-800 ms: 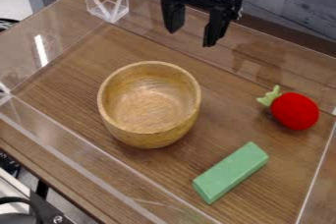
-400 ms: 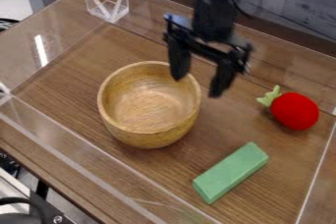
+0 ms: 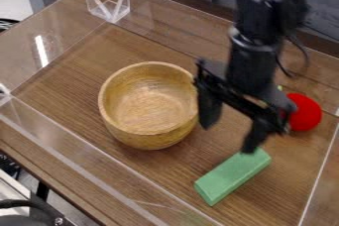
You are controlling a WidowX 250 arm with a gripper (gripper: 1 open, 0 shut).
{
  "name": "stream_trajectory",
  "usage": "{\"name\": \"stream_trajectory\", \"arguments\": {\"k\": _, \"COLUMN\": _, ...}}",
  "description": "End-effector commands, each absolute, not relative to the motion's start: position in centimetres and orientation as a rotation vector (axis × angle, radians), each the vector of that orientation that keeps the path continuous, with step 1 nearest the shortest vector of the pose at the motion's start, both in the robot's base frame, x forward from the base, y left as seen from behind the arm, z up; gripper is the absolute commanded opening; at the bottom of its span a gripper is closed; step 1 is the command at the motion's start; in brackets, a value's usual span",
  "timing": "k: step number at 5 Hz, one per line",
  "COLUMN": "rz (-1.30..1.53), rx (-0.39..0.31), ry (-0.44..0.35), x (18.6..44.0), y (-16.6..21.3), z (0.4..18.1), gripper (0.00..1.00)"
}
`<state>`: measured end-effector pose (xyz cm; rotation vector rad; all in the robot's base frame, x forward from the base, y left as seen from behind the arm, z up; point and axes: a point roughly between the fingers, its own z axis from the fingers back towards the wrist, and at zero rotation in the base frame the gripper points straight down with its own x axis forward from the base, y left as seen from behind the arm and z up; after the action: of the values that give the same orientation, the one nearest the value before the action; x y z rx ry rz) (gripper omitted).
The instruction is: Put the green stick in the brown bowl
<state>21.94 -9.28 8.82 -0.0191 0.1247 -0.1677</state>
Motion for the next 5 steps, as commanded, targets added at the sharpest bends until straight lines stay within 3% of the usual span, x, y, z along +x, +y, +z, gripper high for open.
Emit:
{"name": "stream_trajectory", "arguments": {"k": 1, "rz": -0.186, "rx": -0.027, "ry": 0.063, "x": 21.1, "y": -11.4, "z": 8.6, "gripper": 1.00}}
{"name": "stream_trajectory", "arguments": {"k": 2, "rz": -0.223, "rx": -0.026, "ry": 0.044, "x": 20.5, "y": -12.3, "z": 6.9, "gripper": 1.00}}
{"name": "stream_trajectory", "arguments": {"k": 4, "rz": -0.213, "rx": -0.029, "ry": 0.015, "x": 19.1, "y": -11.4, "z": 5.9, "gripper": 1.00}}
{"name": "stream_trajectory", "arguments": {"k": 5, "rz": -0.201, "rx": -0.028, "ry": 0.000, "x": 19.8, "y": -12.3, "z": 5.5, "gripper": 1.00}}
